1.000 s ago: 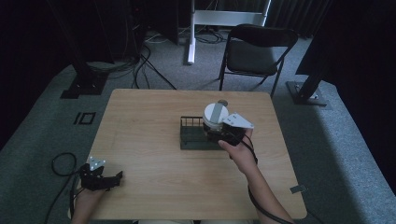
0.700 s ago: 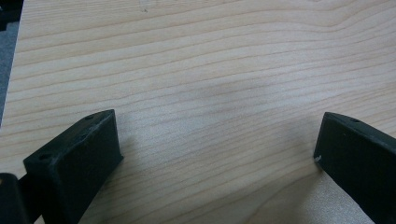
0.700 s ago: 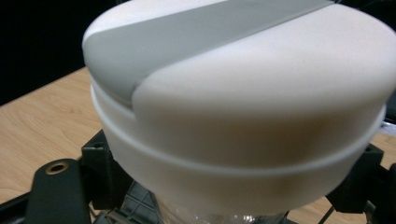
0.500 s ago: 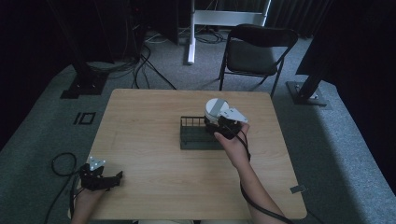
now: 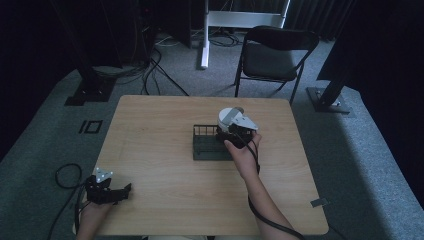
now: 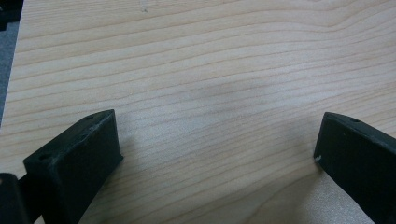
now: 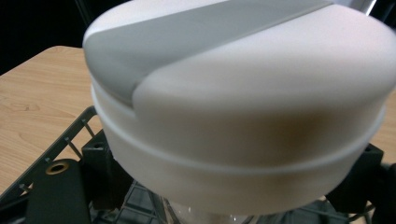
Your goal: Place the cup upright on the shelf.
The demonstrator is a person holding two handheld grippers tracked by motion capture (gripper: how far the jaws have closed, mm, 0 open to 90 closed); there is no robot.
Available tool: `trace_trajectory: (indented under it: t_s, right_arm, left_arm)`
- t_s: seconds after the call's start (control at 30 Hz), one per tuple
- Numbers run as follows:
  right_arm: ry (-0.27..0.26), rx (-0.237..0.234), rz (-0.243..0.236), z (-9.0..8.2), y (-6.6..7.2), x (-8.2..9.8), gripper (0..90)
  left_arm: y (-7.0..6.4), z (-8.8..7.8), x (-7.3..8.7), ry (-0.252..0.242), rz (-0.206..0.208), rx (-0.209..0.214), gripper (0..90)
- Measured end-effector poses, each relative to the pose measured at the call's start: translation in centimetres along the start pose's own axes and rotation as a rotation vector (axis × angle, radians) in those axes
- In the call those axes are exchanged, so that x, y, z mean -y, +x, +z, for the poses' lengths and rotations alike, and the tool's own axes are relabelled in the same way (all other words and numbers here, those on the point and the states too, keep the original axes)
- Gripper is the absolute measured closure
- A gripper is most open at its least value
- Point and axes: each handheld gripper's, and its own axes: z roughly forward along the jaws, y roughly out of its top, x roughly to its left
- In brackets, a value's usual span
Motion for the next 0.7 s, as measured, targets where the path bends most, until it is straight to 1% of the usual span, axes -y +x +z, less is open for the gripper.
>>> trace_trajectory:
  t_s: [0.03, 0.1, 0.13, 0.2, 0.3, 0.4, 0.6, 0.67, 0.7]
  right_arm:
    - [0.003, -0.002, 0.005, 0.1, 0.0, 0.1, 18.2]
    - [0.011, 0.001, -0.001, 0.4, 0.2, 0.3, 18.2]
    - [0.019, -0.006, 0.009, 0.5, 0.2, 0.4, 18.1]
    - [0.028, 0.004, -0.001, 0.8, 0.2, 0.5, 18.2]
    - [0.040, 0.004, 0.000, 1.1, 0.1, 0.6, 18.2]
    - [0.055, -0.005, 0.013, 1.4, 0.1, 0.7, 18.2]
    - [0.082, -0.014, 0.009, 1.8, 0.3, 0.9, 18.2]
    - [0.092, -0.009, 0.001, 2.0, 0.4, 0.9, 18.2]
    - [0.096, -0.012, 0.006, 2.1, 0.4, 0.9, 18.2]
  left_arm:
    - [0.0, 0.0, 0.0, 0.000, 0.000, 0.000, 0.6]
    - [0.0, 0.0, 0.0, 0.000, 0.000, 0.000, 0.6]
    - [0.0, 0.0, 0.0, 0.000, 0.000, 0.000, 0.6]
    - [0.0, 0.0, 0.0, 0.000, 0.000, 0.000, 0.6]
    - [0.0, 0.0, 0.0, 0.000, 0.000, 0.000, 0.6]
    - [0.0, 0.0, 0.0, 0.000, 0.000, 0.000, 0.6]
    - [0.0, 0.0, 0.0, 0.000, 0.000, 0.000, 0.6]
    - [0.0, 0.0, 0.0, 0.000, 0.000, 0.000, 0.6]
    - [0.0, 0.0, 0.0, 0.000, 0.000, 0.000, 0.6]
